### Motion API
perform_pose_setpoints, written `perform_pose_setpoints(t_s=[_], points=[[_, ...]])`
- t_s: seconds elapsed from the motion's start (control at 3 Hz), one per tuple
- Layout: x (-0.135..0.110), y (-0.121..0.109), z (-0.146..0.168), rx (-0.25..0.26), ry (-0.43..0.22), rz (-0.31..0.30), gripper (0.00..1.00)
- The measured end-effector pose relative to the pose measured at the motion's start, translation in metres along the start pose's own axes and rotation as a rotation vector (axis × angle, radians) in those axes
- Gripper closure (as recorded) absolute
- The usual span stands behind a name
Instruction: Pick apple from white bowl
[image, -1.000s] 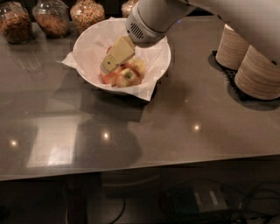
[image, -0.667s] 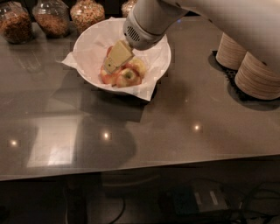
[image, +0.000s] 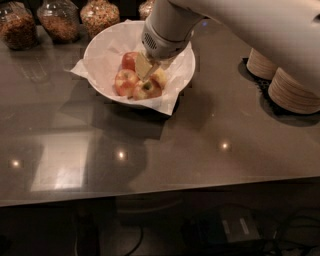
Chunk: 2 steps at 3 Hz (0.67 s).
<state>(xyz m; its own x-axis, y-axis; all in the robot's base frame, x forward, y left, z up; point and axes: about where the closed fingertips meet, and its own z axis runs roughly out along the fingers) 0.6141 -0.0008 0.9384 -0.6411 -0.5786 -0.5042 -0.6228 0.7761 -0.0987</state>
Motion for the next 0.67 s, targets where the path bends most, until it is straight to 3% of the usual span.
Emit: perform_pose_setpoints(t_s=[0.67], points=[[-0.0015,-0.0008,0.0172,-0.014,0.039,0.059,0.41]])
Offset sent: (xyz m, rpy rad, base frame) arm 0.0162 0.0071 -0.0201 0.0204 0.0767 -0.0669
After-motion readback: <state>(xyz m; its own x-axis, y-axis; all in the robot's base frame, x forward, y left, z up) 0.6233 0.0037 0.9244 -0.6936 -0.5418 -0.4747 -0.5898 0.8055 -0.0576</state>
